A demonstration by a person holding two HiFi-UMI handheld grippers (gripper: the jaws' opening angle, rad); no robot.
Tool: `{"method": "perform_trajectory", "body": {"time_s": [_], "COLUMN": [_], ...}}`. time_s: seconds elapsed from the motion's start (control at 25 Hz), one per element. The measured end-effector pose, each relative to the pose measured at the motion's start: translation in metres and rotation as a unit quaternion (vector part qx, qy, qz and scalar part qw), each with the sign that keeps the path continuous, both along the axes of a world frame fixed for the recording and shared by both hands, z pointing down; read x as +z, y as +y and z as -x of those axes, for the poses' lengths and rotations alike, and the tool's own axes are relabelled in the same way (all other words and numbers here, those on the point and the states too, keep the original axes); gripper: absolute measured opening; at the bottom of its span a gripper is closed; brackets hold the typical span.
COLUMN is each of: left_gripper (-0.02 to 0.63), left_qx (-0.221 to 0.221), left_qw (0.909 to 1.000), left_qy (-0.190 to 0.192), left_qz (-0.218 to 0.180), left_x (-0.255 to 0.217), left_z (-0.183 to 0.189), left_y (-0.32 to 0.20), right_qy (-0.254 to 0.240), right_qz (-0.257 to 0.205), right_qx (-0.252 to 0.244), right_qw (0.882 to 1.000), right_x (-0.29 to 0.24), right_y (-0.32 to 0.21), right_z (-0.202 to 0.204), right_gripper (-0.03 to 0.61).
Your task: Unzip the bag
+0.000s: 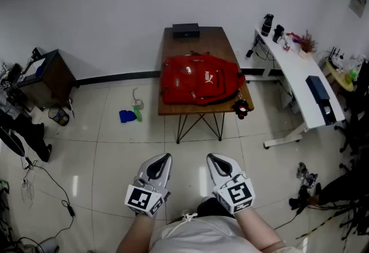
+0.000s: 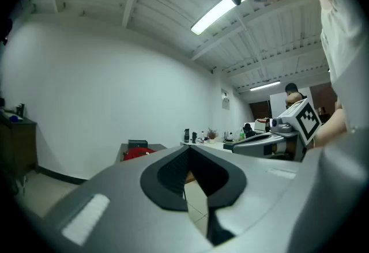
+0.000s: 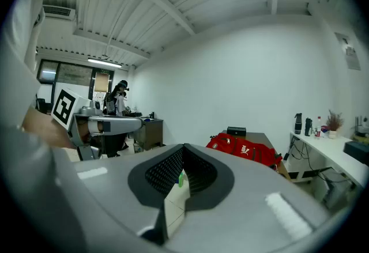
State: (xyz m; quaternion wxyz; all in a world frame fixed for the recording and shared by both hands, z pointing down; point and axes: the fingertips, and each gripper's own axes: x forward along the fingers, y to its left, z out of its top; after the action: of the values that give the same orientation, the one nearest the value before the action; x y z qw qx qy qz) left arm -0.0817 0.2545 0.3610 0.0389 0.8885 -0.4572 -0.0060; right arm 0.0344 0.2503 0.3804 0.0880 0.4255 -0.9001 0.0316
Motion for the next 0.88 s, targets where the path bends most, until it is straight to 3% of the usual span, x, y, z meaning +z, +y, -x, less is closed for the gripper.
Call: {"method": "perform_trajectory", "body": {"time_s": [0.32,0.68,0.88], "left_gripper": [0.005,0.005,0.005], "left_qx": [-0.011,-0.036,-0.037], "left_qw": [0.9996,0.9993,0.9991], "left_qy": [-0.015,-0.005,-0.015], "left_qz": [0.019,0.012,0.013], "left_x": [0.03,0.025,0.025], "left_z": [-0.006,-0.027,-0.046], "left_y": [-0.077,-0.246,-0.314], "right_qy": [-0.026,-0.023,-0.009], "right_qz": [0.03,0.024,0.029], "right_qx": [0.012,-0.031,-0.049], "right_qw": [0.999,0.999,0.998], "right_x": [0.022,0.018,0.016], "right_y": [-0.085,-0.258,-0.329], "right_z": [-0.013,-0.022,-0.031], "right_gripper": [0.006,0.006,0.006]}}
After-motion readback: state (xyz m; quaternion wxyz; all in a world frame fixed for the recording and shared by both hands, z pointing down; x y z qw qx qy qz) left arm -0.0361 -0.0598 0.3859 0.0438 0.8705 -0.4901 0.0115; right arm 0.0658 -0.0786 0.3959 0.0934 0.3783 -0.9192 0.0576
